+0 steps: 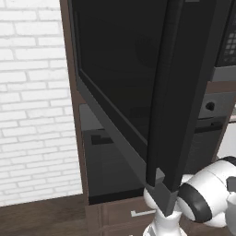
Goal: Open the microwave, place the bowl with waffle inside the microwave, then close the microwave door and turn it on.
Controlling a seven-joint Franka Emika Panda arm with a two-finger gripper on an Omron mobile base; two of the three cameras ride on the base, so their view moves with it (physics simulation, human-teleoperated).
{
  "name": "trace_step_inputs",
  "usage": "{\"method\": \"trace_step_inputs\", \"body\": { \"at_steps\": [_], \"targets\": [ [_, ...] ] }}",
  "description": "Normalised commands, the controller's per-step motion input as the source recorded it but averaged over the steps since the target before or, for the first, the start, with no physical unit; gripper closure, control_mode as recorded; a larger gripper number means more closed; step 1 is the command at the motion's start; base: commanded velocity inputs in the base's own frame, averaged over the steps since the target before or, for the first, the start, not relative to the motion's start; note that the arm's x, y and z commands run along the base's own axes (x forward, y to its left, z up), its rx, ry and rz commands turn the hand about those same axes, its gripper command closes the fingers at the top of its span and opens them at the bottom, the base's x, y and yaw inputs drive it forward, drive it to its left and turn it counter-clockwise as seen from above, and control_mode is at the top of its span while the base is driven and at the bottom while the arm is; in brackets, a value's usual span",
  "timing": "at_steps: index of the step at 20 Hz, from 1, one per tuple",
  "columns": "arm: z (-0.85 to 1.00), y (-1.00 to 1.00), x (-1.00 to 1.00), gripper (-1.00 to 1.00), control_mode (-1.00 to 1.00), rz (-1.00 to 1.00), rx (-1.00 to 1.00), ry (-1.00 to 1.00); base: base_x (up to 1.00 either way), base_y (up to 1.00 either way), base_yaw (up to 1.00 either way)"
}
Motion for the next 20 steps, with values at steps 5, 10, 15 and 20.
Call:
{"method": "trace_step_inputs", "body": {
  "at_steps": [5, 10, 15, 20],
  "targets": [
    [-0.01, 0.77, -0.40, -1.00, -1.00, 0.06, -0.44, -0.22, 0.00, 0.00, 0.00],
    [-0.10, 1.00, 0.80, -1.00, -1.00, -0.08, -0.38, -0.02, 0.00, 0.00, 0.00],
    [-0.20, 0.56, 1.00, -1.00, -1.00, -0.29, -0.28, 0.00, 0.00, 0.00, 0.00],
    [-0.30, -0.03, 1.00, -1.00, -1.00, -0.37, -0.23, 0.00, 0.00, 0.00, 0.00]
  ]
}}
